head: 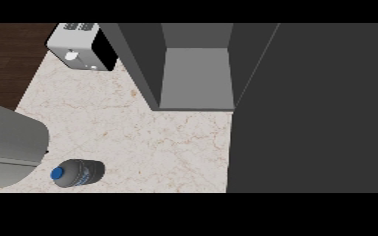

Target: Pick up the bottled water, place it into the cabinet and close the cabinet

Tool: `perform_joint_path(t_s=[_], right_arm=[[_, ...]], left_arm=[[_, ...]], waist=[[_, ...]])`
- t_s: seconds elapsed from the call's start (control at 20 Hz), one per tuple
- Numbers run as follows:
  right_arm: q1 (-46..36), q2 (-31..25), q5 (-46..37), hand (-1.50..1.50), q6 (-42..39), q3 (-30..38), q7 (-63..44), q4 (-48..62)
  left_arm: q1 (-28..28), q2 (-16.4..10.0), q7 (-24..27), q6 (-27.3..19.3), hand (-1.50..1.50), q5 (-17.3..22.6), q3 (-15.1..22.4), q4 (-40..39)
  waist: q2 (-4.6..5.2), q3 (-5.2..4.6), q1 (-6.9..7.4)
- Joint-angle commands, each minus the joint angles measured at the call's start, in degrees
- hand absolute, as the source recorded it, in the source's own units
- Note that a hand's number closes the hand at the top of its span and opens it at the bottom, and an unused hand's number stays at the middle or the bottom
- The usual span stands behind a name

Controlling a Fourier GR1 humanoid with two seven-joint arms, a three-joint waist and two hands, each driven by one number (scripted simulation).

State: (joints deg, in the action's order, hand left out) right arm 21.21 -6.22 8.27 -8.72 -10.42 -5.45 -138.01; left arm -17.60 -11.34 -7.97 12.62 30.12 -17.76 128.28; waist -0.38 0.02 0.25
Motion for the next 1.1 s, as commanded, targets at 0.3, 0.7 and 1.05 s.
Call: perform_joint_path(t_s=[0.3, 0.7, 1.05], right_arm=[[15.45, -0.43, -3.59, -1.50, -0.98, -8.59, -0.69, -13.62], [19.01, -3.39, -1.87, -1.50, -2.89, -7.11, 2.75, -14.76], [22.25, -2.68, -7.89, -1.50, -1.15, -13.61, 7.02, -14.50]], left_arm=[[-9.33, -0.72, -1.92, 6.08, -1.50, 3.05, -8.12, -1.29], [-5.49, 0.27, 0.28, 8.66, -1.50, -1.99, -7.79, -11.34], [-1.73, 3.11, 5.20, 11.63, -1.50, -10.00, -2.63, -24.78]], waist=[[-0.02, -0.06, -0.86], [0.16, -0.04, -1.11], [0.20, -0.12, -1.65]])
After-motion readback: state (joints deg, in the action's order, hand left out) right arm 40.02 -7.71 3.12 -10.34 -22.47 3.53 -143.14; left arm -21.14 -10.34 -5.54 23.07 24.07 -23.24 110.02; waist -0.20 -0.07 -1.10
